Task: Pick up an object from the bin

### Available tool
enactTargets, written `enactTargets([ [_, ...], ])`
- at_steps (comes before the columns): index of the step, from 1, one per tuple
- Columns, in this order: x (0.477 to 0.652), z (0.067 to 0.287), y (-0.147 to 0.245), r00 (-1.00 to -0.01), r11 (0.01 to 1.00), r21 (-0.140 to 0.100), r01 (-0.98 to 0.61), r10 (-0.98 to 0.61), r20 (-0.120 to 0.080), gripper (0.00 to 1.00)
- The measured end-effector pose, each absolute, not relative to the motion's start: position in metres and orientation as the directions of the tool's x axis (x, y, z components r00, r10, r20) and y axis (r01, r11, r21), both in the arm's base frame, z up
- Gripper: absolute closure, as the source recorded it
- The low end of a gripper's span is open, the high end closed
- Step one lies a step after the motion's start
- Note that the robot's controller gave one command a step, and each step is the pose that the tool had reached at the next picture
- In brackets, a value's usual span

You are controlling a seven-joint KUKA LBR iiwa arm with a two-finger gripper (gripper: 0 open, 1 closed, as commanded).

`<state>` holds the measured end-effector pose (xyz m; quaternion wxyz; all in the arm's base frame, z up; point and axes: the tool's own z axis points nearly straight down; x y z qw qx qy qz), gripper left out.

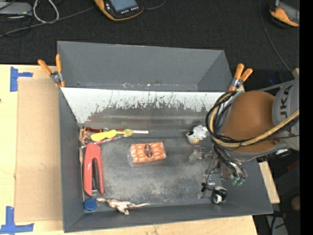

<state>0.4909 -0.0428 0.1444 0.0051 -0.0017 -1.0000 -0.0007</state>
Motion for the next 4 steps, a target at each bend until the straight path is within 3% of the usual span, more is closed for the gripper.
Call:
enactTargets([
  [1, 0.493, 0.148, -0.043, -1.000, 1.000, 0.001, 0.001, 0.001, 0.002, 0.00],
  [2, 0.569, 0.132, 0.003, -1.000, 1.000, 0.002, -0.017, -0.017, 0.001, 0.00],
  [3, 0.545, 0.164, 0.045, -0.999, 0.999, -0.001, 0.042, 0.042, 0.010, 0.00],
  [4, 0.579, 0.114, 0.065, -0.988, 0.988, 0.001, -0.157, -0.157, -0.005, 0.00],
])
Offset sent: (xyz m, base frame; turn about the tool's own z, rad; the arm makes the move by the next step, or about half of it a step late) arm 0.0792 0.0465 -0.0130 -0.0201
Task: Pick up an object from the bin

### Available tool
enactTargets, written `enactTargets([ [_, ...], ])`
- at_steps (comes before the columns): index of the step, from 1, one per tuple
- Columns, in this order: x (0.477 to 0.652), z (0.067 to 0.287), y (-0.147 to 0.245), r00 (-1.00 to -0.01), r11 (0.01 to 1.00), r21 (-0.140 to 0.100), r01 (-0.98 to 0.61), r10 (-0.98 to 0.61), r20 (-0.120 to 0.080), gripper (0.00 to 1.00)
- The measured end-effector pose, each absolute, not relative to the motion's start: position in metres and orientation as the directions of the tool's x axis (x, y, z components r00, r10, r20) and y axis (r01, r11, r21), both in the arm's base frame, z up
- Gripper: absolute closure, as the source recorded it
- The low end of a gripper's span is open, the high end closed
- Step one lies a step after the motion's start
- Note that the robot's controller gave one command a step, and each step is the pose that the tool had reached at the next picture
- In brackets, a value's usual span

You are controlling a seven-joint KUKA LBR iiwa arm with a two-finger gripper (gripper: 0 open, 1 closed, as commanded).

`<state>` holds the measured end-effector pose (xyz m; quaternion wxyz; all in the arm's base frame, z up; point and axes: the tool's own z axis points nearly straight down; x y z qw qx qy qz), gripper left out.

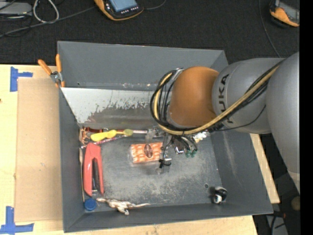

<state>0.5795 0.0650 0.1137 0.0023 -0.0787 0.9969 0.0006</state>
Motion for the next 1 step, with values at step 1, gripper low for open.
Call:
enactTargets([
  [1, 0.5791, 0.0887, 0.0827, -0.989, 0.989, 0.003, -0.149, -0.149, 0.005, 0.00],
])
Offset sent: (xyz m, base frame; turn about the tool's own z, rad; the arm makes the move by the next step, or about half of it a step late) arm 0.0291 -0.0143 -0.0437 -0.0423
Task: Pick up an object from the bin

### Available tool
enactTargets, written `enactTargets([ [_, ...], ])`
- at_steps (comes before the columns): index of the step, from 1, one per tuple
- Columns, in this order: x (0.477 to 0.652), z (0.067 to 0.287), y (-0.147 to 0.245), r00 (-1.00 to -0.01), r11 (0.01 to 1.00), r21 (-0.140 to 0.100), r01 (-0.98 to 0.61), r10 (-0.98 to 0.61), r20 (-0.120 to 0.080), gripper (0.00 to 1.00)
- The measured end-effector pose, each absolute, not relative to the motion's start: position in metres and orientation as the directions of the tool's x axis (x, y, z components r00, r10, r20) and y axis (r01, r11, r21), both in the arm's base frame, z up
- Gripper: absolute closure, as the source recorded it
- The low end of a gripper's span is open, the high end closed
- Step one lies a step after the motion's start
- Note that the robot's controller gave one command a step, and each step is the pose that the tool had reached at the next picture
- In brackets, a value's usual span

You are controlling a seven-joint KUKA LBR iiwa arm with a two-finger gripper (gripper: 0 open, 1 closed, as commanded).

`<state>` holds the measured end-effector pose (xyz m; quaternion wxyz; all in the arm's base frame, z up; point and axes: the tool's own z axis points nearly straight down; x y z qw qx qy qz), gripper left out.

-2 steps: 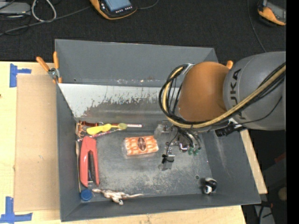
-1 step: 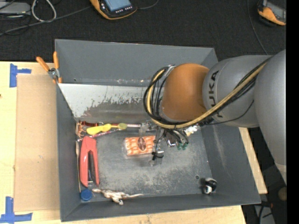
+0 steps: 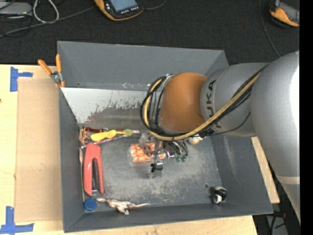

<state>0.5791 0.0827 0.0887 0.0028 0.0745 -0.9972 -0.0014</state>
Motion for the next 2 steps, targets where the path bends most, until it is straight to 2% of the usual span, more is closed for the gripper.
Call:
enactTargets([
  [1, 0.6096, 0.0706, 0.0505, -0.980, 0.980, 0.002, -0.198, -0.198, 0.000, 1.00],
  [2, 0.6096, 0.0706, 0.0505, -0.980, 0.980, 0.002, -0.198, -0.198, 0.000, 1.00],
])
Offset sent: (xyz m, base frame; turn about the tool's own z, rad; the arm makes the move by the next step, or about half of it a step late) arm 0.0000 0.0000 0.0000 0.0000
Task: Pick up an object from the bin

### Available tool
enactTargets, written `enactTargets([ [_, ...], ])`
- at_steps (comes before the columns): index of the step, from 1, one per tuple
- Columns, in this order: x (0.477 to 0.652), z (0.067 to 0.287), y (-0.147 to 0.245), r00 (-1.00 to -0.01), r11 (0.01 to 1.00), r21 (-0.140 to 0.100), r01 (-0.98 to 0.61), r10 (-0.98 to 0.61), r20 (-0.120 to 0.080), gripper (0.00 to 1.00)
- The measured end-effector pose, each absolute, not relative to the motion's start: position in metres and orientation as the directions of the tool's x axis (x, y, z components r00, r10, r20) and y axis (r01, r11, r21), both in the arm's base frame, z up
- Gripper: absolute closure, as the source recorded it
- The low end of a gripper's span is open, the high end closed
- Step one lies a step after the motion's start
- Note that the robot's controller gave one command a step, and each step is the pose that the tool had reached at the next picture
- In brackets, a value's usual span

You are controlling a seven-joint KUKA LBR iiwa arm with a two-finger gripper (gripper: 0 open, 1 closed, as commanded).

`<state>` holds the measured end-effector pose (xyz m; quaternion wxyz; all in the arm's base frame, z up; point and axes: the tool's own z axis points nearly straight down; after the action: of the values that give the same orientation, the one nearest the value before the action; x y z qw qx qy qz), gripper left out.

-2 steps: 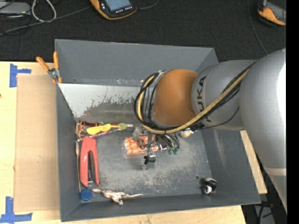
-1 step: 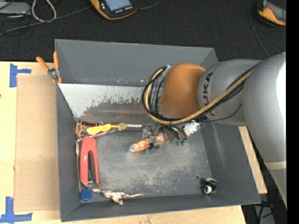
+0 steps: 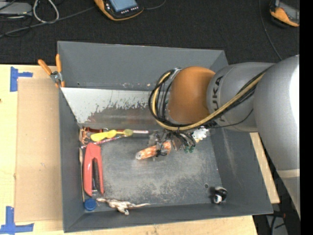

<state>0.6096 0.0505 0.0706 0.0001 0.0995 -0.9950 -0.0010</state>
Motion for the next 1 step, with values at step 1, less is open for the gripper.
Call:
enactTargets([
  [1, 0.5978, 0.1405, 0.0512, -0.977, 0.977, 0.003, -0.212, -0.212, 0.005, 1.00],
])
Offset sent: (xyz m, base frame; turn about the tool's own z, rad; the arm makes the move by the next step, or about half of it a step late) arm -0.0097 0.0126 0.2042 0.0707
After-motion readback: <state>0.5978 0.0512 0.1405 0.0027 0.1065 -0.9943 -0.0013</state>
